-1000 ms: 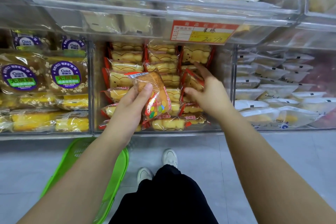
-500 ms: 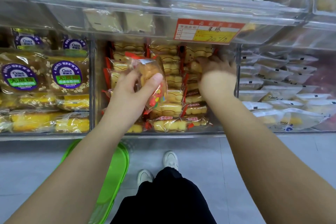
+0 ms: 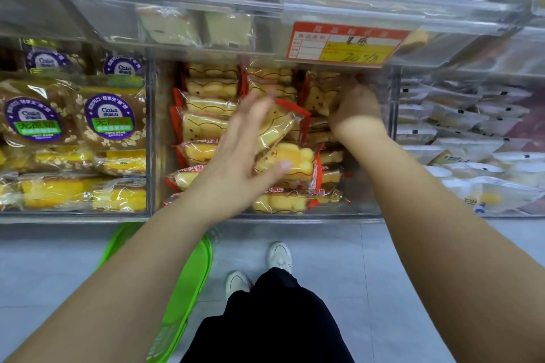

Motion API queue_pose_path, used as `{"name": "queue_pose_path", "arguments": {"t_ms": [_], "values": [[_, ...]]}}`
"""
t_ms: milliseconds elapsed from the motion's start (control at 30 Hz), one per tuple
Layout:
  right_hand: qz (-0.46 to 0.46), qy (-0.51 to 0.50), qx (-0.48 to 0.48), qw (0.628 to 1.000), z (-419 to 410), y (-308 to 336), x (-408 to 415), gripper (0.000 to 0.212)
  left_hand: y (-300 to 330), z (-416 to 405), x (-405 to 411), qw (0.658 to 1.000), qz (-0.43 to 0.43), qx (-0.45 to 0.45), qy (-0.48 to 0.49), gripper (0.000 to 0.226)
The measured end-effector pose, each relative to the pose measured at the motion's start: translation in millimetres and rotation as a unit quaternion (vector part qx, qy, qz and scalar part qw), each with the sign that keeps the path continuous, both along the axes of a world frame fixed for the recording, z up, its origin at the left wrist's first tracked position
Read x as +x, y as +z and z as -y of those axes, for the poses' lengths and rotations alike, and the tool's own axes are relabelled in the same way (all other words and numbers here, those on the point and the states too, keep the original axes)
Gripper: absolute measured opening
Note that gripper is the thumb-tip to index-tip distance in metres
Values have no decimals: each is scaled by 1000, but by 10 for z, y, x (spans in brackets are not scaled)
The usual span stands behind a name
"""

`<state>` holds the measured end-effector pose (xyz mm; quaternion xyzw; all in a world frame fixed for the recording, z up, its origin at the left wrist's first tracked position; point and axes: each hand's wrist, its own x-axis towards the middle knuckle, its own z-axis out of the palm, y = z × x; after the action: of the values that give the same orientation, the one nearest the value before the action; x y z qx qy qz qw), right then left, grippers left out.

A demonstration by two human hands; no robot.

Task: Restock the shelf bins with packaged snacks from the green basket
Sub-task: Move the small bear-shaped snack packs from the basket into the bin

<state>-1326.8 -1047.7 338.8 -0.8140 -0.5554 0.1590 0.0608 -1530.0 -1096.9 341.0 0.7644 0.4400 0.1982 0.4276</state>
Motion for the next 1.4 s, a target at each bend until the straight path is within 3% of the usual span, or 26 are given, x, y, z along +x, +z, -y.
{"name": "queue_pose_path", "arguments": {"t_ms": [67, 167, 267, 333, 433, 533, 600, 700, 767, 867, 967, 1033, 1100, 1167, 1233, 1300, 1400], "values": [[-103, -32, 23, 994, 195, 51, -2, 39, -9, -27, -41, 988, 68, -71, 118, 78], [-190, -31, 70, 979, 589, 102, -128, 27, -50, -109, -97, 979, -96, -51, 171, 64], [-197, -58, -9, 979, 875, 74, -287, 59, -43, -140, -107, 972, -195, -9, 128, 60], [-227, -85, -23, 970, 953, 30, -334, 59, -3, -156, -96, 976, -172, 11, 135, 55], [-384, -133, -3, 914, 972, 14, -321, 40, 36, -166, -83, 981, -115, 12, 155, 39], [-454, -149, 52, 877, 979, 104, -194, 34, 20, -189, -86, 976, -25, -71, 202, 44], [-403, -152, 133, 893, 968, 228, -66, 36, 4, -187, -86, 950, 50, -163, 263, 46], [-134, -70, 190, 970, 883, 371, 77, 29, 27, -149, -41, 877, 186, -303, 323, 48], [5, -2, 158, 987, 776, 379, 62, 23, 57, -100, 15, 844, 257, -343, 321, 54], [125, 72, 61, 988, 605, 284, -34, 15, 83, -53, 98, 820, 298, -361, 330, 54], [145, 116, 23, 982, 414, 140, -2, 36, 73, -60, 119, 804, 309, -377, 340, 35], [171, 123, -13, 978, 265, 80, 17, 38, 69, -77, 110, 795, 325, -387, 335, 25], [225, 134, -35, 964, 175, 50, -4, 33, 70, -76, 91, 807, 330, -369, 323, 27], [231, 122, -28, 965, 127, 37, -35, 36, 75, -66, 81, 818, 341, -344, 310, 44], [199, 97, -58, 974, 107, 24, -51, 50, 77, -47, 95, 825, 346, -332, 299, 56], [147, 79, -97, 981, 113, 56, -47, 59, 72, -40, 147, 832, 336, -339, 282, 46], [23, 65, -16, 998, 221, 123, 11, 44, 74, -59, 258, 826, 338, -368, 260, 30]]}}
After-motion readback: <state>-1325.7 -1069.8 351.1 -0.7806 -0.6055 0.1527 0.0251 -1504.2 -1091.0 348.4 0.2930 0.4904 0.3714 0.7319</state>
